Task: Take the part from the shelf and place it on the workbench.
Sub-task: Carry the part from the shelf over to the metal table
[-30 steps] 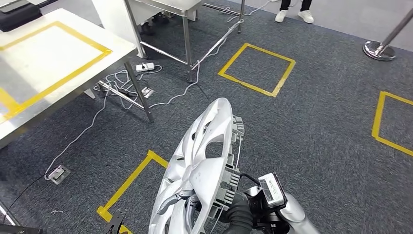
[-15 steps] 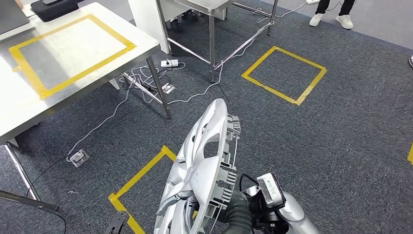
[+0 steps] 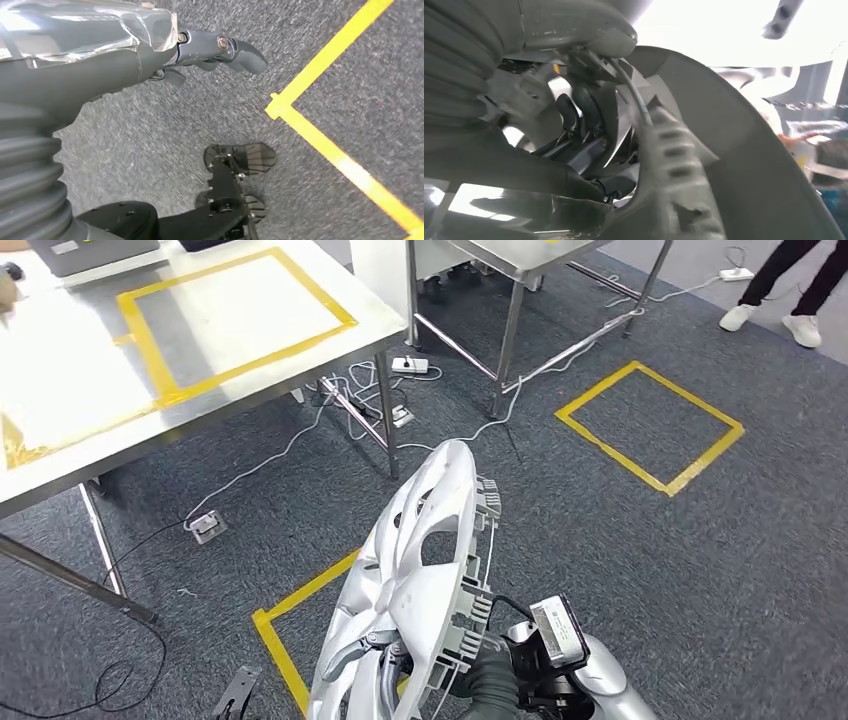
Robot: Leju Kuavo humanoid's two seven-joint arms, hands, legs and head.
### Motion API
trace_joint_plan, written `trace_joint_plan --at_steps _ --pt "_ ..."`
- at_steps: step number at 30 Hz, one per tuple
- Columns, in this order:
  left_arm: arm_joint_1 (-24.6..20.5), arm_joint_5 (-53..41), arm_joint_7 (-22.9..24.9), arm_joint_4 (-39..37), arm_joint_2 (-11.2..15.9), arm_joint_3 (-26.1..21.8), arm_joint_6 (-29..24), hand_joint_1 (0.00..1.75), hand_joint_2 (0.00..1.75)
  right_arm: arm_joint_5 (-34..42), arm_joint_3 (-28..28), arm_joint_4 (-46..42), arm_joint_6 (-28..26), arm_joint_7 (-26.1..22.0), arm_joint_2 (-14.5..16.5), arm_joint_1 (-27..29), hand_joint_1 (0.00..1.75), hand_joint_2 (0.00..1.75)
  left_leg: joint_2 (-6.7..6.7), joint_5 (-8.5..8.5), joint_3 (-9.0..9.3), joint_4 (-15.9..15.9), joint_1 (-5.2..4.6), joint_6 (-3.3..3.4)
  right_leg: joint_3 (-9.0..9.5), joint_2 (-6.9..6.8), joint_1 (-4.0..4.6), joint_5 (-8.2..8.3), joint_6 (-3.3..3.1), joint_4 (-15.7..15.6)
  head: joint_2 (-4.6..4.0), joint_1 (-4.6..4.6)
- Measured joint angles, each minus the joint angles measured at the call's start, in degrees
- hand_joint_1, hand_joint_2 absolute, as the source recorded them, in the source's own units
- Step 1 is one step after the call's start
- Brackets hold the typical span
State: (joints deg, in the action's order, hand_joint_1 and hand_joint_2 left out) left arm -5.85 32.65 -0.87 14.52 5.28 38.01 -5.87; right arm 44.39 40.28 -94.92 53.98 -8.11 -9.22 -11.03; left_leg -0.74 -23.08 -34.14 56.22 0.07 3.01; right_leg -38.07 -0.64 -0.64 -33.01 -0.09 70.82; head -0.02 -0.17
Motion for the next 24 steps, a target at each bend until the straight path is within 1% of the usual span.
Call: trace_joint_plan --at_steps 1,2,3,4,5,6,7,8,9,10,11,12,13,14,15,16,17,18,19,20,21,22,23,24 --pt "0.0 0.0 0.0 0.0 -0.1 0.0 0.0 0.0 1.75 0.0 0.0 0.0 0.0 0.0 -0.1 0.1 1.75 1.75 -0.95 -0.04 0.01 0.0 0.03 -0.04 -1.76 0.29 -0.12 -0.66 0.22 2.8 0.0 0.03" --pt "0.0 0.0 0.0 0.0 -0.2 0.0 0.0 0.0 1.75 0.0 0.0 0.0 0.0 0.0 -0.2 0.2 1.75 1.75 -1.92 -0.09 0.04 0.1 0.06 -0.13 -2.65 0.4 -0.29 -0.45 0.68 3.7 0.0 0.02" --pt "0.1 0.0 0.0 0.0 -0.2 0.0 0.0 0.0 1.75 0.0 0.0 0.0 0.0 0.0 -0.3 0.3 1.75 1.75 -2.87 -0.18 0.09 0.2 0.14 -0.28 -2.37 0.49 -0.5 0.73 1.34 2.2 0.0 0.01" --pt "0.2 0.0 0.0 0.0 -0.3 0.0 0.0 0.0 1.75 0.0 0.0 0.0 0.0 0.0 -0.4 0.2 1.75 1.75 -3.77 -0.34 0.13 0.4 0.25 -0.53 -1.02 0.83 -0.76 2.58 2.07 -1.4 0.0 0.02" --pt "0.2 0.0 0.0 0.0 -0.3 0.0 0.0 0.0 1.75 0.0 0.0 0.0 0.0 0.0 -0.4 0.2 1.75 1.75 -4.63 -0.6 0.02 0.8 0.35 -0.93 0.68 1.85 -1.09 4.48 2.68 -5.4 0.0 0.05" --pt "0.2 0.0 0.0 0.0 -0.3 0.0 0.0 0.0 1.75 0.0 0.0 0.0 0.0 0.0 -0.4 0.2 1.75 1.75 -5.39 -0.92 -0.2 1.3 0.35 -1.39 2.15 2.7 -1.29 5.92 2.83 -8.7 0.0 0.08" --pt "0.2 0.0 0.0 0.0 -0.3 0.0 0.0 0.0 1.75 0.0 0.0 0.0 0.0 0.0 -0.4 0.2 1.75 1.75 -5.95 -1.19 -0.5 1.8 0.34 -1.8 3.06 3.34 -1.38 6.74 2.63 -10.7 0.0 0.08" --pt "0.3 0.0 0.0 0.0 -0.2 0.0 0.0 0.0 1.75 0.0 0.1 0.0 0.0 0.0 -0.4 0.2 1.75 1.75 -6.39 -1.38 -0.82 2.1 0.33 -2.13 3.36 3.67 -1.3 6.99 2.18 -11.4 0.0 0.07" --pt "0.5 0.0 0.0 0.0 -0.2 0.0 0.0 0.0 1.75 0.0 0.1 0.0 0.0 0.0 -0.3 0.2 1.75 1.75 -6.74 -1.45 -1.01 2.2 0.35 -2.31 3.39 3.21 -1.12 7.0 1.62 -11.4 0.0 0.02" --pt "0.7 0.0 0.0 0.0 -0.1 0.0 0.0 0.0 1.75 0.0 0.1 0.0 0.0 0.0 -0.3 0.1 1.75 1.75 -6.82 -1.53 -1.13 2.2 0.51 -2.43 3.43 2.75 -1.17 7.01 1.22 -11.4 0.0 0.01" --pt "0.8 0.0 0.0 0.0 -0.1 0.0 0.0 0.0 1.75 0.0 0.1 0.0 0.0 0.0 -0.2 0.1 1.75 1.75 -6.06 -1.82 -1.37 2.7 0.55 -2.63 3.6 2.32 -1.22 6.98 0.86 -11.5 0.0 -0.06" --pt "0.8 0.0 0.0 0.0 -0.1 0.0 0.0 0.0 1.75 0.0 0.1 0.0 0.0 0.0 -0.1 0.0 1.75 1.75 -4.69 -2.56 -2.01 4.0 0.58 -2.88 3.82 1.82 -1.29 6.89 0.52 -11.6 0.0 -0.16" --pt "0.8 0.0 0.0 0.0 -0.1 0.0 0.0 0.0 1.75 0.0 0.1 0.0 0.0 0.0 0.0 0.0 1.75 1.75 -2.96 -3.81 -3.23 6.5 0.6 -3.15 4.07 1.26 -1.32 6.75 0.19 -11.6 0.0 -0.24" --pt "0.7 0.0 0.0 0.0 -0.1 0.0 0.0 0.0 1.75 0.0 0.1 0.0 0.0 0.0 0.0 0.0 1.75 1.75 -1.23 -5.36 -5.05 10.0 0.59 -3.39 4.29 0.66 -1.12 6.54 -0.1 -11.7 0.0 -0.34" --pt "0.6 0.0 0.0 0.0 -0.1 0.0 0.0 0.0 1.75 0.0 0.1 0.0 0.0 0.0 0.1 0.0 1.75 1.75 -0.25 -6.88 -7.17 14.0 0.67 -3.56 4.45 -0.01 -0.95 6.36 -0.34 -11.7 0.0 -0.36" --pt "0.6 0.0 0.0 0.0 -0.1 0.0 0.0 0.0 1.75 0.0 0.1 0.0 0.0 0.0 0.0 0.0 1.75 1.75 0.21 -7.78 -9.06 17.2 0.72 -3.63 4.58 -0.69 -0.8 6.17 -0.5 -11.6 0.0 -0.35" --pt "0.6 0.0 0.0 0.0 -0.1 0.0 0.0 0.0 1.75 0.0 0.1 0.0 0.0 0.0 0.0 0.0 1.75 1.75 0.41 -7.69 -10.14 18.7 0.73 -3.61 4.73 -1.35 -0.68 5.96 -0.57 -11.6 0.0 -0.36" --pt "0.7 0.0 0.0 0.0 -0.1 0.0 0.0 0.0 1.75 0.0 0.1 0.0 0.0 0.0 0.0 0.0 1.75 1.75 0.57 -6.53 -10.04 17.9 0.71 -3.46 4.96 -1.99 -0.57 5.74 -0.59 -11.6 0.0 -0.36" --pt "0.7 0.0 0.0 0.0 -0.1 0.0 0.0 0.0 1.75 0.0 0.1 0.0 0.0 0.0 0.1 0.0 1.75 1.75 0.98 -4.53 -8.72 14.9 0.62 -3.12 5.28 -2.62 -0.46 5.48 -0.55 -11.7 0.0 -0.37" --pt "0.7 0.0 0.0 0.0 0.0 0.0 0.0 0.0 1.75 0.0 0.1 0.0 0.0 0.0 0.1 0.0 1.75 1.75 2.14 -2.48 -6.68 10.7 0.35 -2.58 5.66 -3.19 -0.35 5.2 -0.49 -11.7 0.0 -0.36" --pt "0.6 0.0 0.0 0.0 0.0 0.0 0.0 0.0 1.75 0.0 0.1 0.0 0.0 0.0 0.1 -0.1 1.75 1.75 3.67 -1.15 -4.77 7.0 -0.1 -1.98 5.99 -3.76 -0.1 4.92 -0.36 -11.7 0.0 -0.34" --pt "0.5 0.0 0.0 0.0 0.1 0.0 0.0 0.0 1.75 0.0 0.1 0.0 0.0 0.0 0.2 -0.1 1.75 1.75 4.88 -0.49 -3.46 4.4 -0.56 -1.47 6.22 -4.29 0.07 4.69 -0.19 -11.8 0.0 -0.34" --pt "0.4 0.0 0.0 0.0 0.2 0.0 0.0 0.0 1.75 0.0 0.1 0.0 0.0 0.0 0.2 -0.1 1.75 1.75 5.64 -0.51 -2.93 3.3 -0.97 -1.08 6.37 -4.86 0.22 4.51 0.02 -11.9 0.0 -0.33" --pt "0.3 0.0 0.0 0.0 0.3 0.0 0.0 0.0 1.75 0.0 0.1 0.0 0.0 0.0 0.2 -0.1 1.75 1.75 5.44 -0.77 -2.94 3.1 -1.22 -0.87 6.49 -5.49 0.35 4.38 0.27 -12.0 0.0 -0.33"
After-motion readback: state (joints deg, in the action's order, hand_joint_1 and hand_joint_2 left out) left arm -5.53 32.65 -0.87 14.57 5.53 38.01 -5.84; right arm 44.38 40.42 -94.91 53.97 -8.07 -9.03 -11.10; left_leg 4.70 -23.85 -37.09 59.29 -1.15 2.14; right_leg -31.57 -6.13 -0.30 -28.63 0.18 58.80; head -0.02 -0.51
